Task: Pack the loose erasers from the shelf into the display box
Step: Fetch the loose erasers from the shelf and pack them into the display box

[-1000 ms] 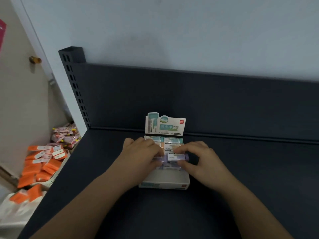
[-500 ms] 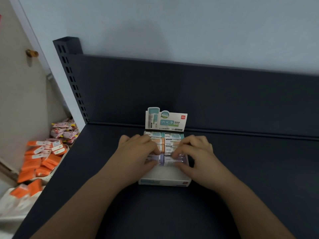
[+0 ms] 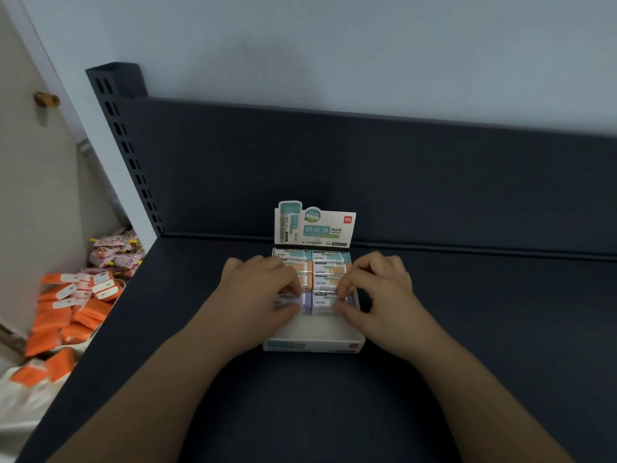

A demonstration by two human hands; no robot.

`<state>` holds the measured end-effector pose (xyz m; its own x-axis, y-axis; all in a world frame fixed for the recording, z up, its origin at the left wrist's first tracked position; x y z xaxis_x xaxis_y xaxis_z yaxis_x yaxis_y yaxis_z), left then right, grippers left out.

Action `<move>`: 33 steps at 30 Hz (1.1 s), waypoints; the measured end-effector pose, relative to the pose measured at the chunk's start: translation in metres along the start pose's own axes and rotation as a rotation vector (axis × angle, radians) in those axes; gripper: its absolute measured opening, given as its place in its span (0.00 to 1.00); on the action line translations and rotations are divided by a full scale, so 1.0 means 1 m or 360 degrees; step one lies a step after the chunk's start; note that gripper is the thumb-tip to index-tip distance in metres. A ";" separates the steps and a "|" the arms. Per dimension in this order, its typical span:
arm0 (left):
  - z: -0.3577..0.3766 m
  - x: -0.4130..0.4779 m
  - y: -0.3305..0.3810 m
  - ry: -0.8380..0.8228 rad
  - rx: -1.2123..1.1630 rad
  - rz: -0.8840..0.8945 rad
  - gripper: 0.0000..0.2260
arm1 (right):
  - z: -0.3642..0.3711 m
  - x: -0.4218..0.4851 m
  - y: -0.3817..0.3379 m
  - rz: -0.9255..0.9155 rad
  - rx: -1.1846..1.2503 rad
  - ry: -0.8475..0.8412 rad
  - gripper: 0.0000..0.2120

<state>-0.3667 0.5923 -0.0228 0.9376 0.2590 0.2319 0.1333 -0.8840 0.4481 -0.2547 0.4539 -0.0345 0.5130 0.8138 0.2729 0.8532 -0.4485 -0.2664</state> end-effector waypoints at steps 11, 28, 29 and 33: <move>-0.001 -0.003 -0.007 0.0128 0.0108 -0.0138 0.09 | 0.002 -0.003 0.002 0.0074 0.0076 0.0001 0.05; 0.000 -0.004 -0.005 0.0069 0.0068 -0.0183 0.09 | -0.002 -0.003 -0.001 0.0014 0.0000 -0.0080 0.05; -0.002 -0.004 -0.004 0.0071 0.0061 -0.0173 0.09 | -0.005 -0.003 -0.001 -0.0001 -0.0037 -0.0073 0.05; -0.012 -0.003 0.002 0.0137 -0.0078 -0.0117 0.06 | -0.022 -0.012 0.007 0.0036 -0.0151 -0.0073 0.08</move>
<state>-0.3727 0.5947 -0.0127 0.8945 0.3569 0.2694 0.1829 -0.8418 0.5079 -0.2530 0.4335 -0.0193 0.5293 0.8181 0.2249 0.8476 -0.4982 -0.1827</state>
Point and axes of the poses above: each hand's wrist, its own x-axis towards the middle knuckle, its own z-axis out of the palm, y = z × x, the point moved 6 cm from there along x, towards the middle knuckle, and after that the axes turned 11 degrees about -x, right-handed, at the moved point
